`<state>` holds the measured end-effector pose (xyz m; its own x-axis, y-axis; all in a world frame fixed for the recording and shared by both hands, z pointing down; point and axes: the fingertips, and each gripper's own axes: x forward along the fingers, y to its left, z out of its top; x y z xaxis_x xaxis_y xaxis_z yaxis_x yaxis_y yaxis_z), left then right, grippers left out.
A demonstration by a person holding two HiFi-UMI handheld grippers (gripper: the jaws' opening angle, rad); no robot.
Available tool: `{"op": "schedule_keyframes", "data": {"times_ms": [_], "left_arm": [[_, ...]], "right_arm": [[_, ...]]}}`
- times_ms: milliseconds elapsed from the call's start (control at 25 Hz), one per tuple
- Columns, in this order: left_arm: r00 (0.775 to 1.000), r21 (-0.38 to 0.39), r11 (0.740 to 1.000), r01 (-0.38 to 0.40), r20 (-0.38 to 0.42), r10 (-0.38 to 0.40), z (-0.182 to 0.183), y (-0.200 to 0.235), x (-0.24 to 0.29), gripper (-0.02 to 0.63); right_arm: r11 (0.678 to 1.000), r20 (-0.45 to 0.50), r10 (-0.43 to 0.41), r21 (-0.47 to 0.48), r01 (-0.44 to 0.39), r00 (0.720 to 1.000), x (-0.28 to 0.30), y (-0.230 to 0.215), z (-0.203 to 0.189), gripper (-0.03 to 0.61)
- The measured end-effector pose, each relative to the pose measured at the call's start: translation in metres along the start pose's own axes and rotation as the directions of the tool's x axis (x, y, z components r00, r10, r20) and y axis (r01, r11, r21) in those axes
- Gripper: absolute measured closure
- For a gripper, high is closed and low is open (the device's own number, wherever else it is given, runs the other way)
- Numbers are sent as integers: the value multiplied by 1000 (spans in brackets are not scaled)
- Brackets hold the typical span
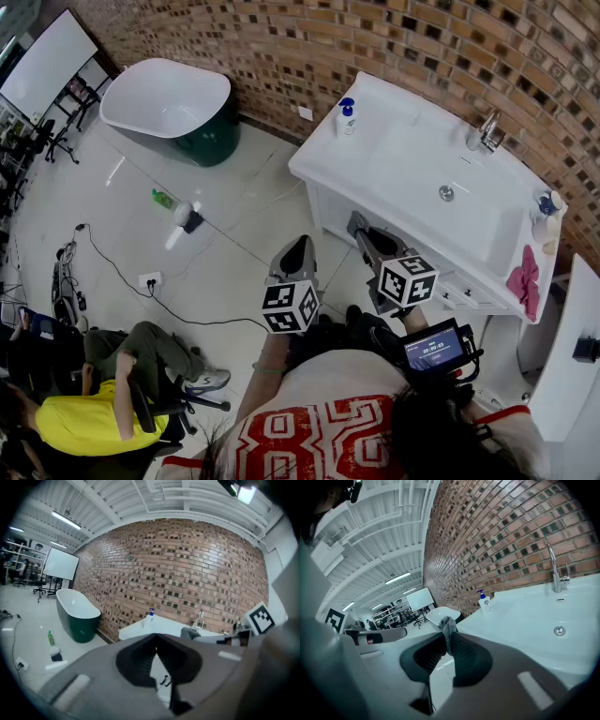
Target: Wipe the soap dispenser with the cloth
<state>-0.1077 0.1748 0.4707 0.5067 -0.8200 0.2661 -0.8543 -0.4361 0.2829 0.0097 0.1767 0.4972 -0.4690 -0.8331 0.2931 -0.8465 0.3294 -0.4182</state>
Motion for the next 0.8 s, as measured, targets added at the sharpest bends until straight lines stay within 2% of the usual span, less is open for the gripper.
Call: {"op": "schedule_keyframes", "data": {"times_ms": [400, 600, 800], "left_arm": [[999, -33, 999, 18, -39, -20, -17, 12, 0, 611], [999, -63, 998, 31, -37, -33, -11, 20, 7, 611], [999, -69, 998, -6, -47, 3, -7, 38, 32, 611]], "right_arm": [[1000, -14, -31, -7, 31, 999, 0, 1, -12, 532], [996, -2, -90, -19, 90, 996, 4, -15, 3, 531], [994, 2, -103, -48, 103, 995, 33, -43, 26, 531]]}}
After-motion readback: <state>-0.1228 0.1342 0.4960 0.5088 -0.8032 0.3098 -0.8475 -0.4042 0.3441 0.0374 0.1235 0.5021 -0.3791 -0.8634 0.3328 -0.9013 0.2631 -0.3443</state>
